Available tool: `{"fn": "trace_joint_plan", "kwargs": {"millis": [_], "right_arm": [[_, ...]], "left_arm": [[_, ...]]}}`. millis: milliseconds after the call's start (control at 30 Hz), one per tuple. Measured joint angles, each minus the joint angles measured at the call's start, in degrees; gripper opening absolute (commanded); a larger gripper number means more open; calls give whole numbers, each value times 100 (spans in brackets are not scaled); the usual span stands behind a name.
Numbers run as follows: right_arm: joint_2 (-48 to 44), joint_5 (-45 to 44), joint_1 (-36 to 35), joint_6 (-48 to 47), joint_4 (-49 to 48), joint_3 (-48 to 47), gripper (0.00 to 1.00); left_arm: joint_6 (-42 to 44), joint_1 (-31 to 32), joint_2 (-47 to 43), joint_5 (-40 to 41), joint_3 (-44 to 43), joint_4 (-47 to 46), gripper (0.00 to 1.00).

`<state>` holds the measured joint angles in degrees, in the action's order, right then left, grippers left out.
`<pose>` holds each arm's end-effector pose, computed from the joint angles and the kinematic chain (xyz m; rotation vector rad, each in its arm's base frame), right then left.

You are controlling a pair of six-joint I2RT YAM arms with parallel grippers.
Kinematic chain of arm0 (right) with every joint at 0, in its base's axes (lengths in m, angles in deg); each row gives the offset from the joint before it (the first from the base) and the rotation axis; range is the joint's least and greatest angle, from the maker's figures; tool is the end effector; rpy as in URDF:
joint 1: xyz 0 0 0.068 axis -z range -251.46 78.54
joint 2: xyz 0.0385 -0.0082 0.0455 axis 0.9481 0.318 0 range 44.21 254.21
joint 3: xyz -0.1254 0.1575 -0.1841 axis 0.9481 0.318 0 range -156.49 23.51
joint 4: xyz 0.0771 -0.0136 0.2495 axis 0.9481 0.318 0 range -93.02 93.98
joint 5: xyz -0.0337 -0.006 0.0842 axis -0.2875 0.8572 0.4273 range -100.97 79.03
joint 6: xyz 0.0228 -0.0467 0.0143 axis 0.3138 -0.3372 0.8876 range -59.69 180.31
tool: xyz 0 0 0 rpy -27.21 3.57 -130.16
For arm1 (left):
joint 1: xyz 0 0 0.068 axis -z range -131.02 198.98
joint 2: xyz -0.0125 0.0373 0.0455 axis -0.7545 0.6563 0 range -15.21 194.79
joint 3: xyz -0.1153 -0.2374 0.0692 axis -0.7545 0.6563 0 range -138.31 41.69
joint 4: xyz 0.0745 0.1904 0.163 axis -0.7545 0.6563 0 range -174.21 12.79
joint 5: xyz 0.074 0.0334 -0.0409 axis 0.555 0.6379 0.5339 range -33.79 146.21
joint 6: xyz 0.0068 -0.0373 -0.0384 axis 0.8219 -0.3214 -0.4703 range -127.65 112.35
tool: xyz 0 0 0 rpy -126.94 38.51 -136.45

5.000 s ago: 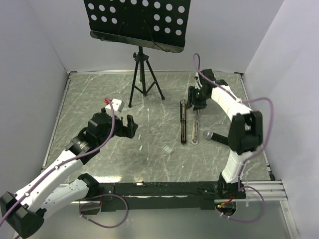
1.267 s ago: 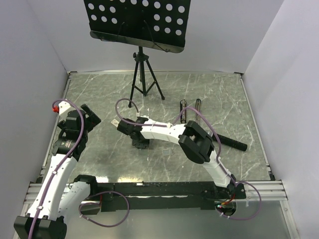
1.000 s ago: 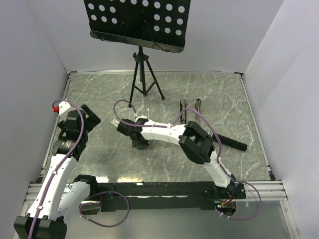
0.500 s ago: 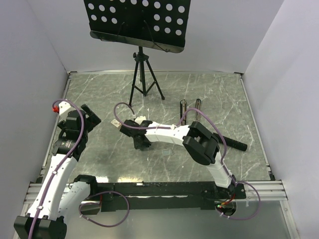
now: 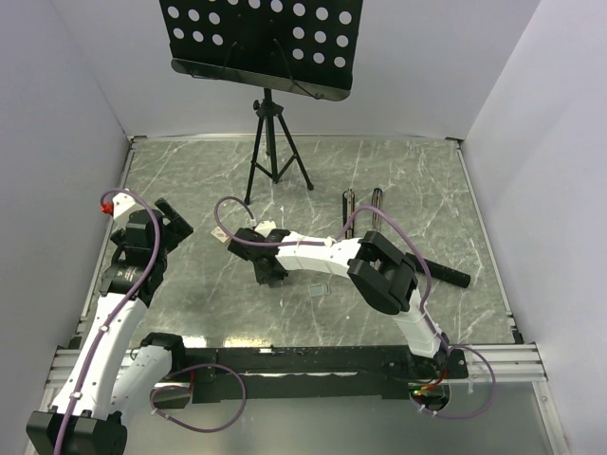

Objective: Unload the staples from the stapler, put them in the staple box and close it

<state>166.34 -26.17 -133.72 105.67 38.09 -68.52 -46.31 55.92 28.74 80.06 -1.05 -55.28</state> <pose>0.2119 0.3828 0.1635 -0.3418 2.7116 0.1497 0.1687 -0.0061 0.2981 -0.7935 1.8884 -0.0578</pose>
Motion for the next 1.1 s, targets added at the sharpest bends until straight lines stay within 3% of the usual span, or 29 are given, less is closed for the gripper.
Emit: {"fn": "trace_joint_plan", "kwargs": {"millis": [333, 800, 1100], "right_arm": [[-313, 142, -4, -208, -17, 385, 25], [-2098, 157, 26, -492, -70, 2046, 24], [-2710, 157, 400, -669, -256, 2942, 26]], "left_arm": [[0, 0, 2, -11, 0, 0, 97], [7, 0, 13, -192, 0, -9, 97], [109, 0, 223, -581, 11, -122, 97]]}}
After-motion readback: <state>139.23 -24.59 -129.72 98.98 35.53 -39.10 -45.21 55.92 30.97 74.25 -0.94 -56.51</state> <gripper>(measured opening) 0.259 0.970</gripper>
